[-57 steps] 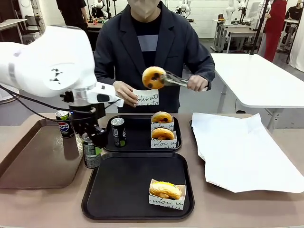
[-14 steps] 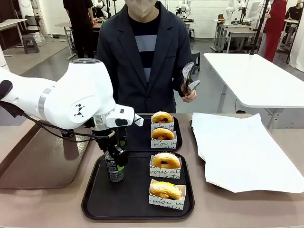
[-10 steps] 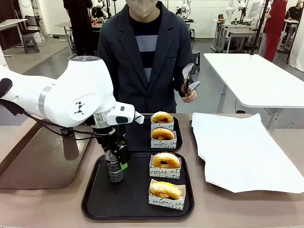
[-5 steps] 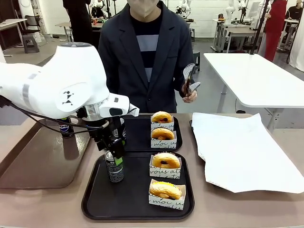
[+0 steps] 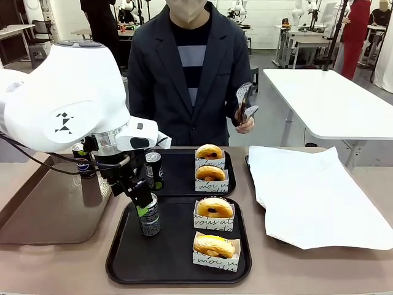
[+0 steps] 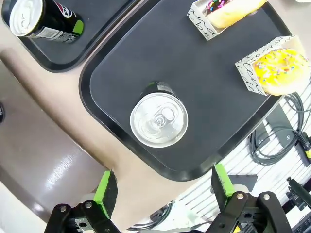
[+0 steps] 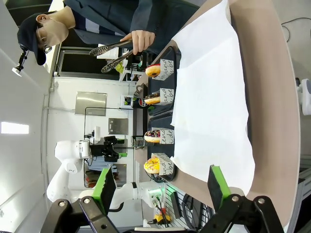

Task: Set up donuts and drinks on trays.
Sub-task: Pick up one Pepsi coke from the Handle tray and place it on the Flat Tray without a Pepsi coke.

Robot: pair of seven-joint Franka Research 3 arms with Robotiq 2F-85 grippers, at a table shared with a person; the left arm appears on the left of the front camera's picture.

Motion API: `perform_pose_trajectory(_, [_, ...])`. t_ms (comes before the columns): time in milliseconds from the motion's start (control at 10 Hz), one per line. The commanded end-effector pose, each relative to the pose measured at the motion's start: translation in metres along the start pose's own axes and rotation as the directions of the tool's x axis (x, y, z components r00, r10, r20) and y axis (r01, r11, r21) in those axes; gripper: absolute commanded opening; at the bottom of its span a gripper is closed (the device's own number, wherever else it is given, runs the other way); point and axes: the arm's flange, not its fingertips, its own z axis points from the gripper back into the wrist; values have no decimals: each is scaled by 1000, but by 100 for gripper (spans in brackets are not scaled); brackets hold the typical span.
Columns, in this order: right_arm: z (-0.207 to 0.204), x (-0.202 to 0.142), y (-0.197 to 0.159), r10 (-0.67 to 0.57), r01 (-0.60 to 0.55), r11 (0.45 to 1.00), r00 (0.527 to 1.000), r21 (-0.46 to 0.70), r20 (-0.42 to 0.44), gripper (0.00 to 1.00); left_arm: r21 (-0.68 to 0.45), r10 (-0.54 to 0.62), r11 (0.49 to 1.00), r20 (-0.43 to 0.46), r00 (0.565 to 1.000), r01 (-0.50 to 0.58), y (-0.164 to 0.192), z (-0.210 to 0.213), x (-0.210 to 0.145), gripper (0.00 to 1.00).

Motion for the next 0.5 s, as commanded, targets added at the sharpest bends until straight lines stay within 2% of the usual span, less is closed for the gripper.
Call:
perform_pose_trajectory(0, [1, 0, 1, 3, -3, 1000, 1000, 10, 5, 100, 2, -17, 1000, 12, 1000, 17, -1, 0, 2, 100])
perform_pose_trajectory(400, [1, 0, 1, 3, -3, 1000, 1000, 10, 5, 100, 2, -17, 1000, 12, 1000, 17, -1, 0, 2, 100])
